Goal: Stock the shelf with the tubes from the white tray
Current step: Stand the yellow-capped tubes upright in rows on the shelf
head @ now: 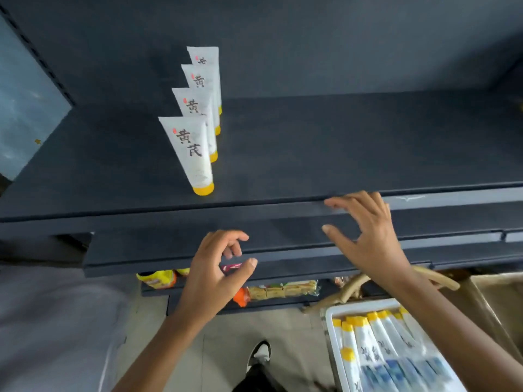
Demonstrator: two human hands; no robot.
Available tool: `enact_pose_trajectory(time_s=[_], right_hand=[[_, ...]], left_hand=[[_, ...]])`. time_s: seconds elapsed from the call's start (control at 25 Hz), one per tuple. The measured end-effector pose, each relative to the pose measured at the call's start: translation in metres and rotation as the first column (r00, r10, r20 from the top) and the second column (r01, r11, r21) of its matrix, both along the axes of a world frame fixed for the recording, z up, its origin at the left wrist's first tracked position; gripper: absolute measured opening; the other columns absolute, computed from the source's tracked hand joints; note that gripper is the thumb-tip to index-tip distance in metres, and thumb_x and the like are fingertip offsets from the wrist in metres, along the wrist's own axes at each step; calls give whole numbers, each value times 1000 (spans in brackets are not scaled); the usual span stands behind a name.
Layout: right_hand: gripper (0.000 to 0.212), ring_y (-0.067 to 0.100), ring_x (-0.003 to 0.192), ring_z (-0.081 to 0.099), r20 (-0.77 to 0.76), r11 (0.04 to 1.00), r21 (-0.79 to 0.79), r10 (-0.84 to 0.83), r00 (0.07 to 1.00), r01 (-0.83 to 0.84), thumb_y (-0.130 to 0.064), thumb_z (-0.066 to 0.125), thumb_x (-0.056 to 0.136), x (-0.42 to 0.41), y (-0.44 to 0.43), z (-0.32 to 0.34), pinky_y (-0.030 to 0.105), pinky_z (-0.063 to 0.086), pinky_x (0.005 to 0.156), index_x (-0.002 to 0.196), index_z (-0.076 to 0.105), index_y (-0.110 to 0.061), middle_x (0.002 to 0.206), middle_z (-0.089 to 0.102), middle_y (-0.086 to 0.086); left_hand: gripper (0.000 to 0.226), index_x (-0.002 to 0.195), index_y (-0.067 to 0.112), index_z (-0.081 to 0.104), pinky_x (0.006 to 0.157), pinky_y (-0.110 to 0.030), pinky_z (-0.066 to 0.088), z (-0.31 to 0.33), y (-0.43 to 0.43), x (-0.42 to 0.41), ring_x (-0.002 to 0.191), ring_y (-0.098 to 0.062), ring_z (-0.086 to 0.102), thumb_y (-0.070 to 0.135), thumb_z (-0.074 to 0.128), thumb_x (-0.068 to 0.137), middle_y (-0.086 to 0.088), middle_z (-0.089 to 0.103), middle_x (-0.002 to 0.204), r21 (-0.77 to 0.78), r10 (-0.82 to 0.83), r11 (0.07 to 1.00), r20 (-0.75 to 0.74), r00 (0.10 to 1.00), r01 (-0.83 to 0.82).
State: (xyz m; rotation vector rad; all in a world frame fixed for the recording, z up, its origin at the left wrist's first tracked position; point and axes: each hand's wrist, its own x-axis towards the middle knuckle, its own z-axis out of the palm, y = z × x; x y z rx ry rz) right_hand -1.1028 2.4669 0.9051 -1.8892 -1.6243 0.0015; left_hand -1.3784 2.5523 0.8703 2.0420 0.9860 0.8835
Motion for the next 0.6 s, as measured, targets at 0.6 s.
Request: enact_pose_trajectory(time_s=[0.6], right_hand=[[37, 44, 108, 50, -40, 723, -369, -640, 767, 584, -17, 81, 81, 196, -300, -197, 50, 42, 92, 113, 67, -7, 118, 61, 19]], left_hand=[[59, 121, 17, 61, 99, -40, 46, -194, -183, 248, 116, -24, 54, 53, 64, 75, -1, 60, 123, -309, -395, 910, -441, 806, 277]])
